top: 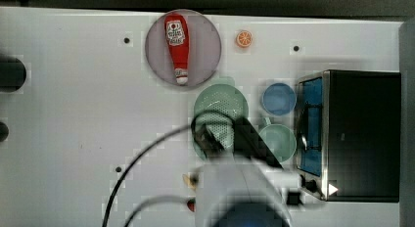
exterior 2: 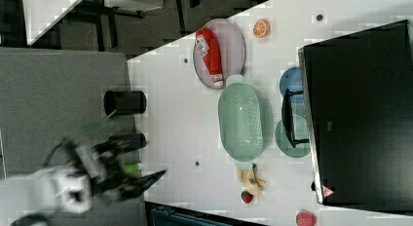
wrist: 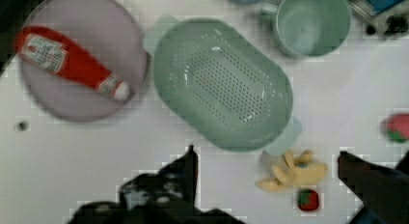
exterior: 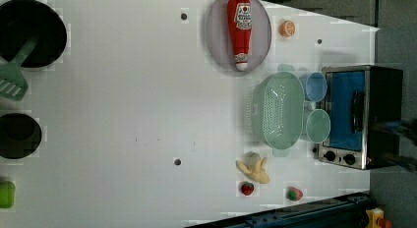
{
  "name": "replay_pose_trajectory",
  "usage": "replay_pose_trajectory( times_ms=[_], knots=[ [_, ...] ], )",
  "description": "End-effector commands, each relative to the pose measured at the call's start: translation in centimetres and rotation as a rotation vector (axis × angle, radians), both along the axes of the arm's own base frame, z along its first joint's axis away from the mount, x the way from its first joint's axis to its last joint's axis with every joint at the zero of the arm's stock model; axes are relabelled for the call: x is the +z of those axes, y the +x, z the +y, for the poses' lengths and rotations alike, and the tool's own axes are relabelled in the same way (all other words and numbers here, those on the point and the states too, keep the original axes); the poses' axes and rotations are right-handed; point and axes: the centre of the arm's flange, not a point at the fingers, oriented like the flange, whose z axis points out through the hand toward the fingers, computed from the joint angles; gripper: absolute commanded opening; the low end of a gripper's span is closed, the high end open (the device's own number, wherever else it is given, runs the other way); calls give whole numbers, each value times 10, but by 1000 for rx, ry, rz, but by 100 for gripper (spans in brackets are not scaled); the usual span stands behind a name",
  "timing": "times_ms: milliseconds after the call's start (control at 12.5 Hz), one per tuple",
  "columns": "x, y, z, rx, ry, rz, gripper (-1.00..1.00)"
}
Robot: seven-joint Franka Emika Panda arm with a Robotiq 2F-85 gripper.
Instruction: Drag strainer right to left.
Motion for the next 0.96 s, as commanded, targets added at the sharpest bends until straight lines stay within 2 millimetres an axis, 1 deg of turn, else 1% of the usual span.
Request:
replay_pose_trajectory(
  times_ms=[80,240,400,560,640,800,960],
  knots=[
    [-126,10,0,-163,-18,116,100],
    [-169,23,6,-265,-16,77,100],
    [-212,34,9,-390,-19,94,100],
    [-253,43,13,-500,-17,92,100],
    [-272,45,17,-526,-15,88,100],
    [-304,47,25,-532,-9,78,100],
    [-328,49,32,-517,1,57,100]
  ],
)
